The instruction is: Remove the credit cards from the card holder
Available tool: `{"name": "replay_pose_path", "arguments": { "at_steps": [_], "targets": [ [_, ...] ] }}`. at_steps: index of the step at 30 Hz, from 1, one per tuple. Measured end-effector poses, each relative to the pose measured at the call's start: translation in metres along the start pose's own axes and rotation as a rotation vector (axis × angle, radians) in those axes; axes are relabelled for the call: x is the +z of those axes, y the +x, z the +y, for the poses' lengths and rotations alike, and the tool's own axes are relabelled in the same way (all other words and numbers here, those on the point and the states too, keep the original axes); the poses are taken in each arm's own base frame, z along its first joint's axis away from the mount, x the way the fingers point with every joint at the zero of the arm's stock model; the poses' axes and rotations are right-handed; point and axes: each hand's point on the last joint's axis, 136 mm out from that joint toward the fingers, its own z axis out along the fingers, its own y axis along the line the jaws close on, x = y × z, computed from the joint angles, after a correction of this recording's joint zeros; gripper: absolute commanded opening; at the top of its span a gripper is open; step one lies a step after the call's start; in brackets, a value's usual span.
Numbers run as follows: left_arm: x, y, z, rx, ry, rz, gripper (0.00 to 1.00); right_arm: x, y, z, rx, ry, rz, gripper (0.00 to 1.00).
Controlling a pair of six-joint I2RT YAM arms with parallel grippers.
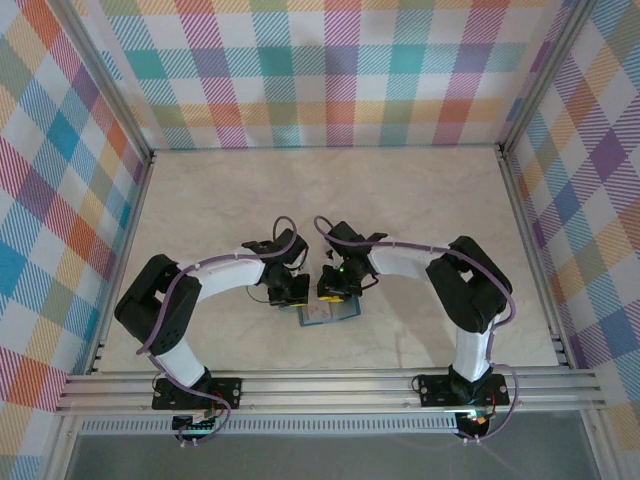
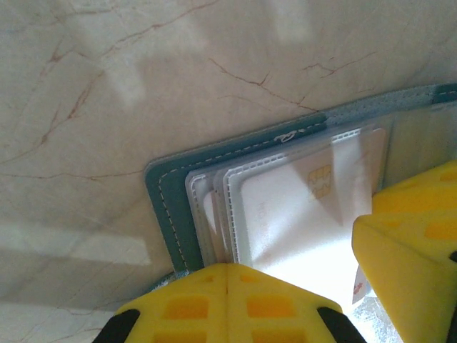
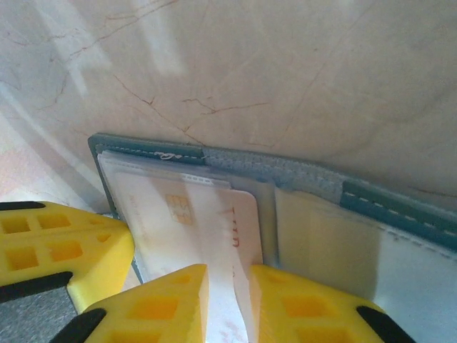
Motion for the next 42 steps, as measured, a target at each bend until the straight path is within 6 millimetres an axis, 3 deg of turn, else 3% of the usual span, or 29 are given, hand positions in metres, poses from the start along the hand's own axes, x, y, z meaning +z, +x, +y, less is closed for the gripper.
{"name": "replay_pose_path", "arguments": {
  "at_steps": [8, 14, 22, 29, 42],
  "targets": [
    [-0.003, 0.000, 0.010, 0.002, -0.065, -0.002, 0.06, -0.019, -0.002, 0.009, -0.017, -0.014, -0.043, 0.29],
    [-0.010, -0.006, 0.005, 0.007, -0.066, -0.017, 0.07, -0.032, -0.004, 0.016, -0.029, -0.042, -0.070, 0.29],
    [-0.015, -0.005, -0.015, 0.052, -0.043, -0.025, 0.06, -0.018, -0.009, 0.002, -0.027, -0.008, -0.018, 0.29],
    [-0.004, -0.001, -0.010, 0.048, -0.067, 0.006, 0.06, -0.006, -0.008, -0.009, -0.033, 0.022, 0.032, 0.30],
    [0.003, 0.001, -0.007, 0.053, -0.093, 0.035, 0.04, -0.003, 0.001, 0.005, -0.041, -0.086, 0.083, 0.27]
  ]
}}
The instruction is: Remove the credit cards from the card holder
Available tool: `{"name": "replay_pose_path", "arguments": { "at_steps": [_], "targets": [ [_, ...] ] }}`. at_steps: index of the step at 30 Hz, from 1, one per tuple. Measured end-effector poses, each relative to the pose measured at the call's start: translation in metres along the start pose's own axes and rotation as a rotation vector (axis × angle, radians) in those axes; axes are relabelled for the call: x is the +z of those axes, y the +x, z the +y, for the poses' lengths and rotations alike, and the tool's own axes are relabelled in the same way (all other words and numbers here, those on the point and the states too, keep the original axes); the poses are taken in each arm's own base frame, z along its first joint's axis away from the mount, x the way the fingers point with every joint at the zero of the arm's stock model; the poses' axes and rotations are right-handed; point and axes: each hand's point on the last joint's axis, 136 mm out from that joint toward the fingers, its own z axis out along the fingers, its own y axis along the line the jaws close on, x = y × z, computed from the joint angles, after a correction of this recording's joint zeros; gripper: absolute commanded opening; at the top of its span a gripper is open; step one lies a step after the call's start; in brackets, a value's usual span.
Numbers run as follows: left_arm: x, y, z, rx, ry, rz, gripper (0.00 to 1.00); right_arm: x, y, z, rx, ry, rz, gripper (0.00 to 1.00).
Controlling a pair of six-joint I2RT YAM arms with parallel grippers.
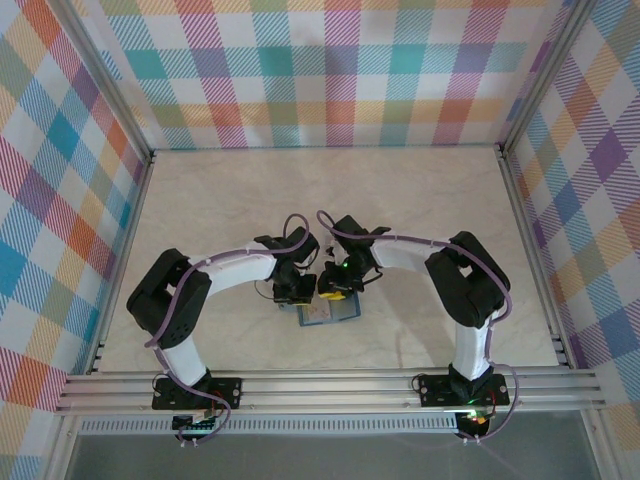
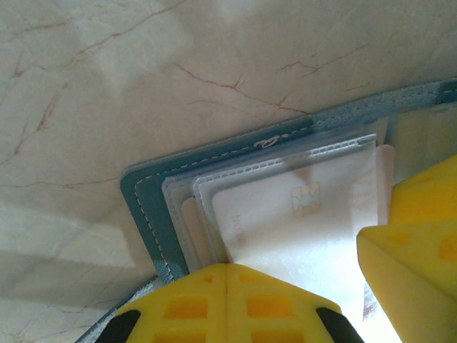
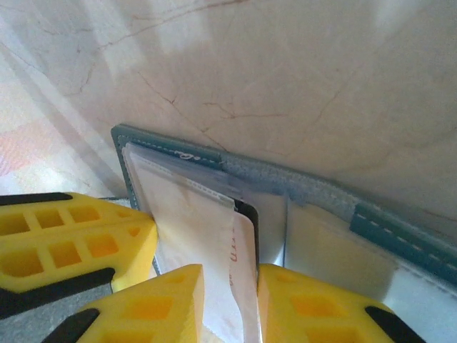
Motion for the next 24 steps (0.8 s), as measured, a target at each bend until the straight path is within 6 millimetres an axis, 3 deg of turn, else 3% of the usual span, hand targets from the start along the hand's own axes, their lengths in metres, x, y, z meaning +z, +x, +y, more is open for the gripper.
{"name": "replay_pose_path", "arguments": {
  "at_steps": [16, 24],
  "targets": [
    [0.001, 0.000, 0.001, 0.001, -0.003, 0.004, 0.03, 0.003, 0.006, 0.003, 0.019, -0.134, -0.001, 0.20],
    [0.001, 0.000, 0.001, 0.004, -0.004, 0.004, 0.03, -0.007, 0.007, 0.003, 0.038, -0.217, -0.037, 0.20]
  ]
}}
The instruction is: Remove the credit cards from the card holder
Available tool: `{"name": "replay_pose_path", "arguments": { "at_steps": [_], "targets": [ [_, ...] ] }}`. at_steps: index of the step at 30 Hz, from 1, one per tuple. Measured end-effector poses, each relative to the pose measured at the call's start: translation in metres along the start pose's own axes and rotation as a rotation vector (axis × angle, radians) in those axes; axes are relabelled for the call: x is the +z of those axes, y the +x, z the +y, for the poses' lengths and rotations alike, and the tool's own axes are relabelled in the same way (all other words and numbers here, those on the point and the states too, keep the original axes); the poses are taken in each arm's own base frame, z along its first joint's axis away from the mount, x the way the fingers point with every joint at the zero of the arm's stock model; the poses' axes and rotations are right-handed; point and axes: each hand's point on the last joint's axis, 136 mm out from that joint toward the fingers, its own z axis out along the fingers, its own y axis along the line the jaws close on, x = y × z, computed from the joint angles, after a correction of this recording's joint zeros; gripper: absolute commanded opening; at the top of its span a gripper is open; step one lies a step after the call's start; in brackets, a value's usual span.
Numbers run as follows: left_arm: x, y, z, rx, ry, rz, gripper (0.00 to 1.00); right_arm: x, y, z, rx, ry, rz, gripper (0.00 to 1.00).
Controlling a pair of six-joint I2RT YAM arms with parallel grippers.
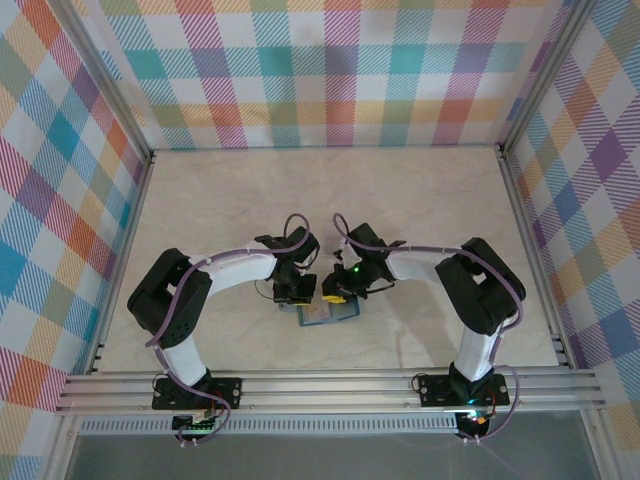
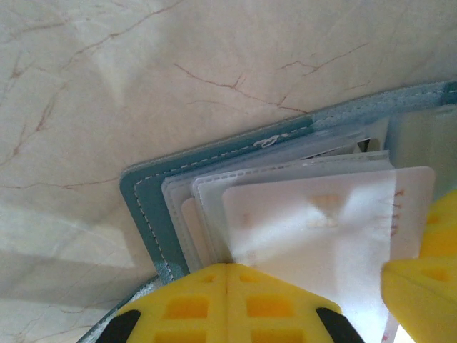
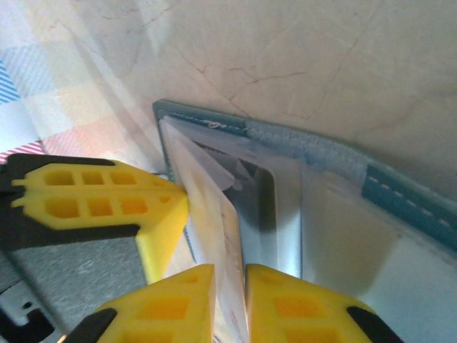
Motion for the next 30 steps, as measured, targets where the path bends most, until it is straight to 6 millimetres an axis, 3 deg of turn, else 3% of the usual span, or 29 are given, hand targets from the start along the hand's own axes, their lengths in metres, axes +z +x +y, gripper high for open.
{"name": "replay_pose_path", "arguments": {
  "at_steps": [12, 30],
  "targets": [
    [0.000, 0.000, 0.000, 0.003, 0.000, 0.000, 0.03, -0.003, 0.002, -0.001, 0.018, -0.056, -0.011, 0.12],
    [0.000, 0.000, 0.000, 0.004, -0.001, 0.000, 0.03, -0.047, -0.005, -0.018, -0.072, 0.286, -0.071, 0.09]
  ]
}}
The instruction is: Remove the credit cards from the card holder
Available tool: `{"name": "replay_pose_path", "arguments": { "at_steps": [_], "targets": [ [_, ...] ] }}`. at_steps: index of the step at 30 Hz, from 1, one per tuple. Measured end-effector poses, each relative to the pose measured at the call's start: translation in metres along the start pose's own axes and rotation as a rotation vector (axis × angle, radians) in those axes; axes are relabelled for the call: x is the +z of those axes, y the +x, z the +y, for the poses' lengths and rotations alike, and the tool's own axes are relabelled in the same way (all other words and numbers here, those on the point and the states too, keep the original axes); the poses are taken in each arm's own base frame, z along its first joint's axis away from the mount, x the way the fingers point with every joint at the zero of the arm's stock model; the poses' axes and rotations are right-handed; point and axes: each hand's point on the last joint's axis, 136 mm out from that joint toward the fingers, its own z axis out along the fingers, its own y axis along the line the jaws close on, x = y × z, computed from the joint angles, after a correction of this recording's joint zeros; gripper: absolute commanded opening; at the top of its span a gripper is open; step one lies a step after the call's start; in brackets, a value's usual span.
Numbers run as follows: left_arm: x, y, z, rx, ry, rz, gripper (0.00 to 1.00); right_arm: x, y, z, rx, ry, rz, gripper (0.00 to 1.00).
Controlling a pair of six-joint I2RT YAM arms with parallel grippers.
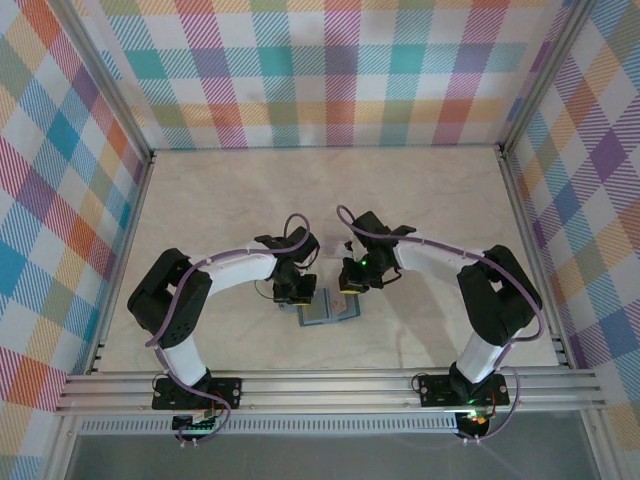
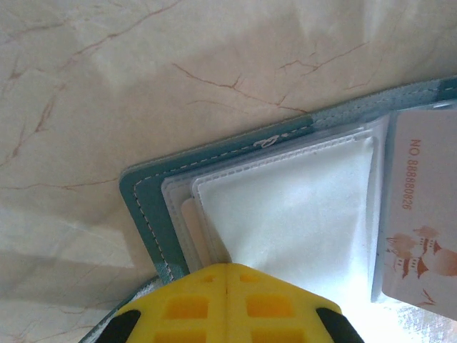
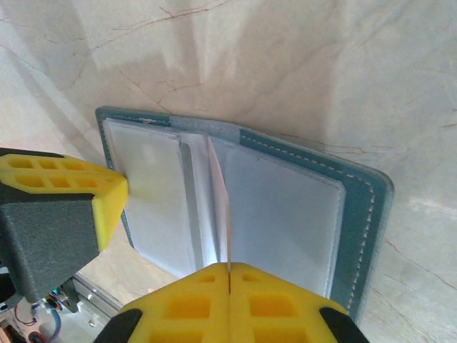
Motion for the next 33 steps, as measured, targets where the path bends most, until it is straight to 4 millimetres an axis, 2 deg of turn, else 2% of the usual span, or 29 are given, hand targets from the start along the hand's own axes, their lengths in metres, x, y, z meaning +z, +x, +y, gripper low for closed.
{"name": "replay_pose_path", "arguments": {
  "at_steps": [3, 6, 8, 15, 21, 27, 33],
  "targets": [
    [0.000, 0.000, 0.000, 0.000, 0.000, 0.000, 0.03, 0.000, 0.000, 0.001, -0.008, 0.000, 0.002, 0.12],
    [0.000, 0.000, 0.000, 0.000, 0.000, 0.000, 0.03, 0.003, 0.001, 0.004, -0.004, -0.022, 0.015, 0.20],
    [0.000, 0.000, 0.000, 0.002, 0.001, 0.000, 0.04, 0.005, 0.000, 0.007, -0.003, -0.043, 0.021, 0.21],
    [0.000, 0.000, 0.000, 0.003, 0.001, 0.000, 0.04, 0.011, 0.001, 0.013, 0.009, -0.088, 0.034, 0.11],
    [-0.001, 0.000, -0.001, 0.005, 0.003, -0.004, 0.07, 0.009, 0.001, 0.008, 0.015, -0.060, 0.026, 0.05],
    [-0.003, -0.002, -0.001, 0.014, 0.005, -0.021, 0.11, -0.017, -0.003, 0.010, -0.044, -0.013, -0.053, 0.02],
    [-0.012, -0.008, -0.003, 0.024, 0.002, -0.057, 0.14, -0.046, -0.023, 0.024, -0.242, 0.027, -0.148, 0.05]
  ]
}}
